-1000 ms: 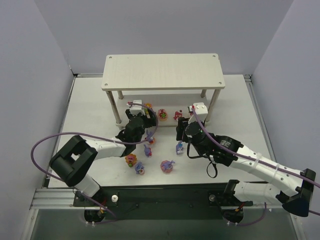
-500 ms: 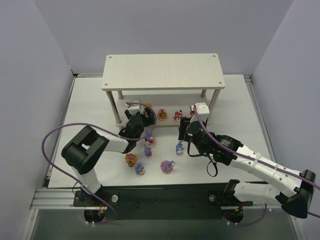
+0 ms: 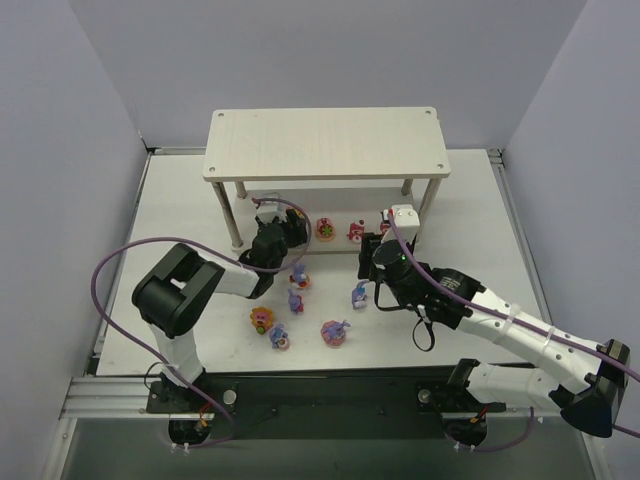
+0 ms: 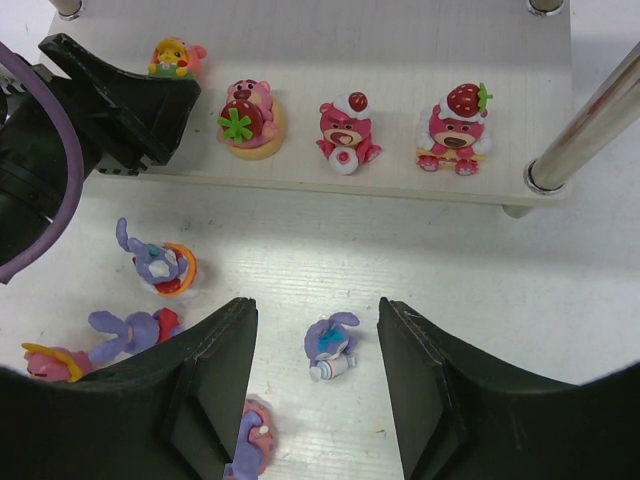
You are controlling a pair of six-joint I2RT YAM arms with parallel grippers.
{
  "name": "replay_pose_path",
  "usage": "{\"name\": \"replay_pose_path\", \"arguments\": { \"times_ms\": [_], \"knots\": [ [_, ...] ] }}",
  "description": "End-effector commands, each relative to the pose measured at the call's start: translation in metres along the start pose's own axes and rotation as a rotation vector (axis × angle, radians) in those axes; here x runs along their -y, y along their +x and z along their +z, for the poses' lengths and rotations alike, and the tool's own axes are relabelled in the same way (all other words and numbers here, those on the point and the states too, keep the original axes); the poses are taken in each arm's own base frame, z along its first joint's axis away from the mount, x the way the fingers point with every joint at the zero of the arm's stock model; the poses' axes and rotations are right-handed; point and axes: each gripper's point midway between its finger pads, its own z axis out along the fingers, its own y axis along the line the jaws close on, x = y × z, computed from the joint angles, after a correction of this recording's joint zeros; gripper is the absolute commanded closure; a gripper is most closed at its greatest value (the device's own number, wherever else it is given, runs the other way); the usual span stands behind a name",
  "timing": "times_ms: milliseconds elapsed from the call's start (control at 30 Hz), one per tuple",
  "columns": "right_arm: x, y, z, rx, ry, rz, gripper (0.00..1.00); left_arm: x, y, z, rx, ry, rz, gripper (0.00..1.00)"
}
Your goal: Place and organize the plastic toys onto the shelf
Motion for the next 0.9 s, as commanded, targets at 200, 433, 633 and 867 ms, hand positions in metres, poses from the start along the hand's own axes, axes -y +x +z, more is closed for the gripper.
{"name": "replay_pose_path", "arguments": {
  "times_ms": [200,433,633,867],
  "knots": [
    [0.005,0.000,0.002,0.007,0.017,0.015,0.48,0.009,-0.005,0.002,-0.008,0.036,-0.030,0.68],
    [0.000,0.000,0.003,0.002,0.000,0.027,0.48,0.015,-0.027,-0.024,0.023,0.084,-0.054,0.99],
    [-0.013,0.002,0.008,-0.026,-0.043,0.069,0.48,0.018,-0.051,-0.065,0.105,0.177,-0.067,1.00],
    [-0.032,0.003,0.012,-0.071,-0.109,0.160,0.32,0.027,-0.059,-0.114,0.154,0.341,-0.006,1.00]
  ]
}}
